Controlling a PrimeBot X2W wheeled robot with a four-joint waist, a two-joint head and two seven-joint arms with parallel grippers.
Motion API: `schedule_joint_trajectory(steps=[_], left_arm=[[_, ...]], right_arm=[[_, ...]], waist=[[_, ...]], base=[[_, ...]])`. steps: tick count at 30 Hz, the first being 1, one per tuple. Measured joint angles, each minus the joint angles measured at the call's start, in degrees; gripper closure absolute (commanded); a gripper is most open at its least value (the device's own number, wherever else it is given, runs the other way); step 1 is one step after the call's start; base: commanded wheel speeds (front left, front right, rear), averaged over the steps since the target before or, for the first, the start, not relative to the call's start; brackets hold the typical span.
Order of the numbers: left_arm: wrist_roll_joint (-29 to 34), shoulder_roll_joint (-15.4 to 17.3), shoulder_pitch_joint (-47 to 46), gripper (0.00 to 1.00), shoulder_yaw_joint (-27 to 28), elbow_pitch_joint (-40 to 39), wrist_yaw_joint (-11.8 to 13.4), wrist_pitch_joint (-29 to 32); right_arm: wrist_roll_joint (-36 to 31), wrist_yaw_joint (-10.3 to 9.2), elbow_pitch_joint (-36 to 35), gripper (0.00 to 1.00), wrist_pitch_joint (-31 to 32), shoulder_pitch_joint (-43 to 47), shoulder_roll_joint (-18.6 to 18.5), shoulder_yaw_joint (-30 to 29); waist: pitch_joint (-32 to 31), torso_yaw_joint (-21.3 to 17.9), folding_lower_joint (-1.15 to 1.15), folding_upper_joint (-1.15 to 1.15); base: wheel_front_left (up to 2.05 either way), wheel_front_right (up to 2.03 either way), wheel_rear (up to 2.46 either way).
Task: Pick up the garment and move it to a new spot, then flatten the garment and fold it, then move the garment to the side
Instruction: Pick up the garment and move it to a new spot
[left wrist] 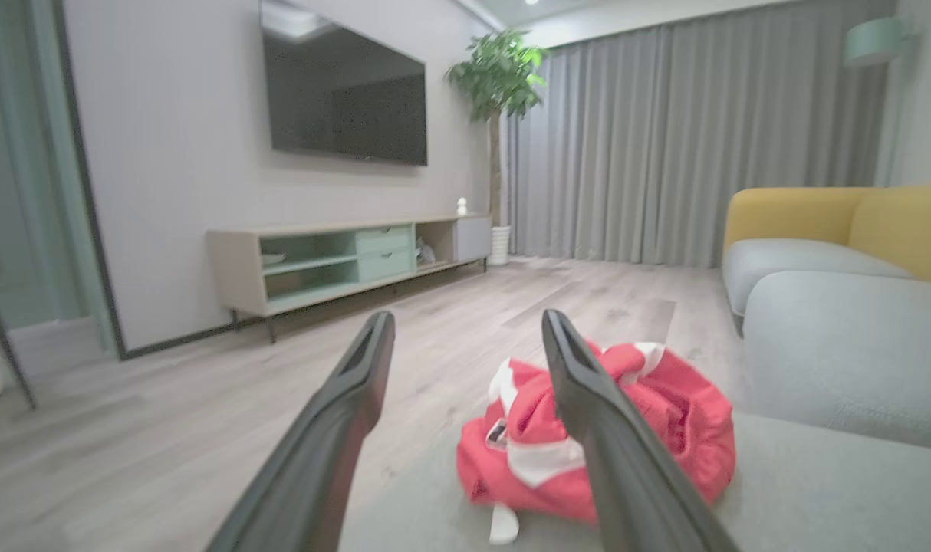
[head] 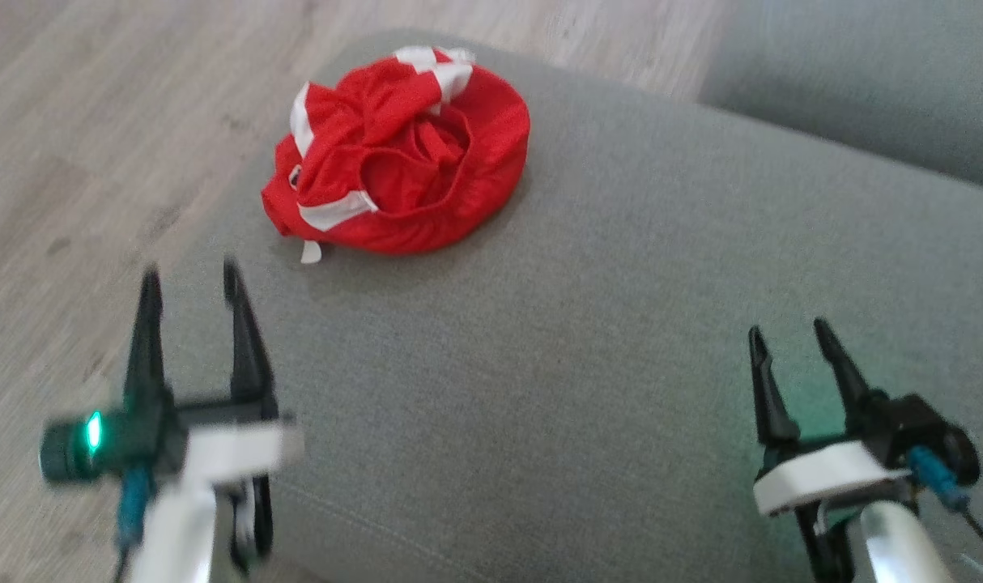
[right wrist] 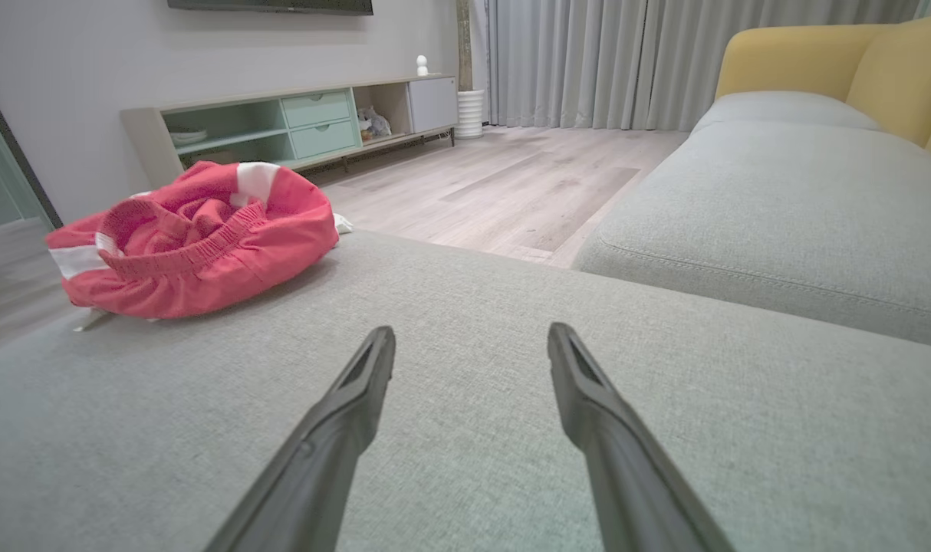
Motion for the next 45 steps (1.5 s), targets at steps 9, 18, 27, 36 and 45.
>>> schedule_joint_trajectory(steps=[9, 18, 27, 36, 45], left_arm=[[1.4, 2.6, -30.9, 0.00, -4.1, 20.2, -9.4, 4.0], [0.4, 3.9, -50.0, 0.00, -8.2, 43.6, -14.0, 18.8], [2.4, 9.0, -54.1, 0.88, -10.5, 55.2, -11.6, 16.9], [1.7, 9.0, -57.6, 1.00, -10.4, 58.8, -11.7, 9.2], [2.0, 10.3, -62.7, 1.00, -13.6, 55.8, -13.6, 3.8]], right_arm=[[-2.1, 0.00, -3.3, 0.00, -0.1, -5.6, -6.0, -2.3], [-2.6, 0.00, -5.2, 0.00, -0.1, -9.3, -11.0, 0.0], [-2.4, 0.00, -6.5, 0.00, -0.3, -9.3, -12.2, 0.2], [-2.4, 0.00, -6.2, 0.00, -0.5, -9.3, -11.8, 0.7], [-0.6, 0.00, -3.6, 0.00, -0.5, -10.2, -5.9, 2.8]], waist=[[10.2, -1.3, 0.02, 0.00], [16.4, -6.9, 0.01, 0.00], [19.8, -11.9, 0.00, 0.00], [19.4, -12.8, 0.00, 0.00], [13.4, -15.9, -0.01, 0.00]], base=[[0.00, 0.00, 0.00], [0.00, 0.00, 0.00], [0.00, 0.00, 0.00], [0.00, 0.00, 0.00], [0.00, 0.00, 0.00]])
